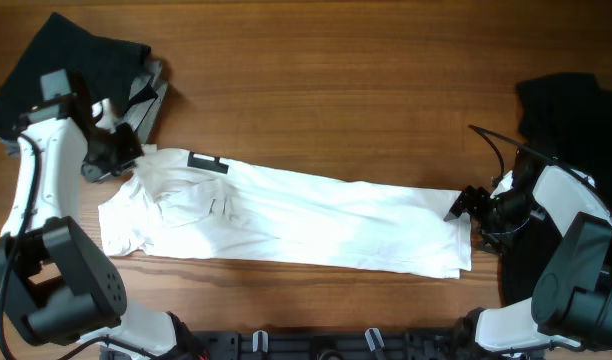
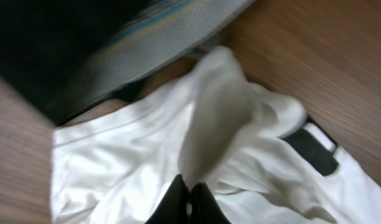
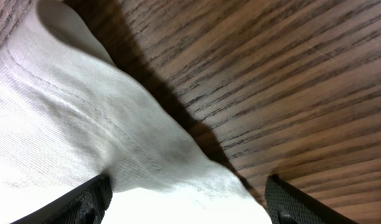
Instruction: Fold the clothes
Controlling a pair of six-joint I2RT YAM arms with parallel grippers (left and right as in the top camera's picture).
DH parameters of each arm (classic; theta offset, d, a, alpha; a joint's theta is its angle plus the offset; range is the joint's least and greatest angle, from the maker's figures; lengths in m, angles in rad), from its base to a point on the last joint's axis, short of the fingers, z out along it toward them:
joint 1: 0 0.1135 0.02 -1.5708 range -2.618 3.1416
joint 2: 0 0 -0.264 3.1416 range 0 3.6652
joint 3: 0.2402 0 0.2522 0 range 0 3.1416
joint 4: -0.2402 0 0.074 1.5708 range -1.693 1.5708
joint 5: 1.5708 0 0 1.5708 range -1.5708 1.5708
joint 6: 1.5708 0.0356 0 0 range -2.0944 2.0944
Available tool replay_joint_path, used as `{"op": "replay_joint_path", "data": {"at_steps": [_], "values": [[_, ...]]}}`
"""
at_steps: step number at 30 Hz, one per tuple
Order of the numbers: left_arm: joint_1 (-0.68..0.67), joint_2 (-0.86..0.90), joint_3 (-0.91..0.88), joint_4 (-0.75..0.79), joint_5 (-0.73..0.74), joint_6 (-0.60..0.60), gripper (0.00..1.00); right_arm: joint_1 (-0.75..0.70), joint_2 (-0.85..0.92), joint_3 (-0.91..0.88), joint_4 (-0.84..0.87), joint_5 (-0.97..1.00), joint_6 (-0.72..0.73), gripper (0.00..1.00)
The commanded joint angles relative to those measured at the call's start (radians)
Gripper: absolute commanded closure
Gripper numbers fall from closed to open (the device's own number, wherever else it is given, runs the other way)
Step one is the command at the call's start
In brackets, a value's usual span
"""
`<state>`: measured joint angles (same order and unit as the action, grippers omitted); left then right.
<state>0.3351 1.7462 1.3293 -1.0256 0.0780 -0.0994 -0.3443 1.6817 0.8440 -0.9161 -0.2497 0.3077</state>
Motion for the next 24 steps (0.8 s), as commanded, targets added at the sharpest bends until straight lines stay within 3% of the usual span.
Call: {"op": "replay_joint_path", "data": {"at_steps": [1, 6, 11, 16, 19, 22, 24], "values": [[0.065, -0.035, 0.021, -0.029, -0.067, -0.128, 0.96, 0.003, 0.062, -0.059, 0.057, -0.065, -0.053, 0.16], [0.128, -0.063, 0.021, -0.047, 0.160, -0.110, 0.94, 0.003, 0.062, -0.059, 0.060, -0.066, -0.053, 0.16], [0.098, -0.063, 0.021, -0.038, 0.288, 0.056, 0.63, 0.003, 0.062, -0.059, 0.060, -0.066, -0.053, 0.16], [0.051, -0.063, 0.021, -0.033, 0.254, 0.153, 0.51, 0.003, 0.062, -0.059, 0.060, -0.066, -0.053, 0.16], [0.008, -0.056, 0.011, 0.021, 0.101, 0.204, 0.52, 0.003, 0.062, -0.059, 0.060, -0.066, -0.053, 0.16], [-0.047, -0.035, 0.010, 0.087, 0.043, 0.280, 0.51, 0.003, 0.062, -0.059, 0.061, -0.066, -0.053, 0.16], [-0.099, -0.010, 0.010, 0.119, -0.108, 0.288, 0.50, 0.003, 0.062, -0.059, 0.061, -0.066, -0.053, 0.16]]}}
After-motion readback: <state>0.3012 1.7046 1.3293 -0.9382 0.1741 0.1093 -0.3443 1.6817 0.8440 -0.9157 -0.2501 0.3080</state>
